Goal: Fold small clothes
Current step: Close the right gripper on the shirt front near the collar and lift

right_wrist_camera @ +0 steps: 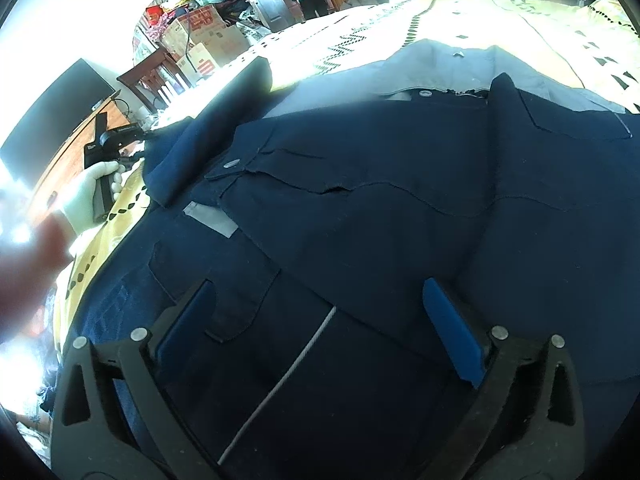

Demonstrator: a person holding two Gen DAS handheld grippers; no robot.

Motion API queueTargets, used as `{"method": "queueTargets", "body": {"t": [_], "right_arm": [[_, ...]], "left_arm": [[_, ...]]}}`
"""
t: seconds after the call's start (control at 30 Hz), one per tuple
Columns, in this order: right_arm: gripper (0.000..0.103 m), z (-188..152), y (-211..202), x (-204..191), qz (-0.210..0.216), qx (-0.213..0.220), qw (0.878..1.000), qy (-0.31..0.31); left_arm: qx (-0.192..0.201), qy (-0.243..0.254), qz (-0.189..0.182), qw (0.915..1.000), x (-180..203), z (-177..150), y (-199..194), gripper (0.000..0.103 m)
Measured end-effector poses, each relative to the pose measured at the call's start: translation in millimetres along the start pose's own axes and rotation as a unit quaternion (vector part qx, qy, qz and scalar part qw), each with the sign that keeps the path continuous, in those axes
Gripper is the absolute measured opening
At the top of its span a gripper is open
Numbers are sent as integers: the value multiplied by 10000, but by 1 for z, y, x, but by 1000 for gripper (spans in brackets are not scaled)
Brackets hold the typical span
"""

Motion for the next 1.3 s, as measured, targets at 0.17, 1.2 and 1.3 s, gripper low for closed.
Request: {"method": "queueTargets", "body": {"t": [0.17, 1.2, 1.3], "right_arm": [[46, 2, -13, 10, 41, 70, 9991, 407], [65, 15, -40, 138, 1331, 36, 9648, 2267], [31, 20, -32, 138, 1477, -26, 9607, 2351]], "left_arm": [[143, 457, -645, 9968, 38, 0, -14, 20], [-458, 2269, -1625, 9592, 193, -151, -71, 60], [-560, 2507, -1185, 9591, 187, -142, -52, 60]]}}
Point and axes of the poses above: each gripper's, at about its wrist camera, not at the fingertips, and y roughly the way its jaws point, x to its right, z to its top, the point moved 2 cm from there along y, roughly the way its jaws point, and after that the axes turned 9 degrees about -x, right-handed, at the moved point
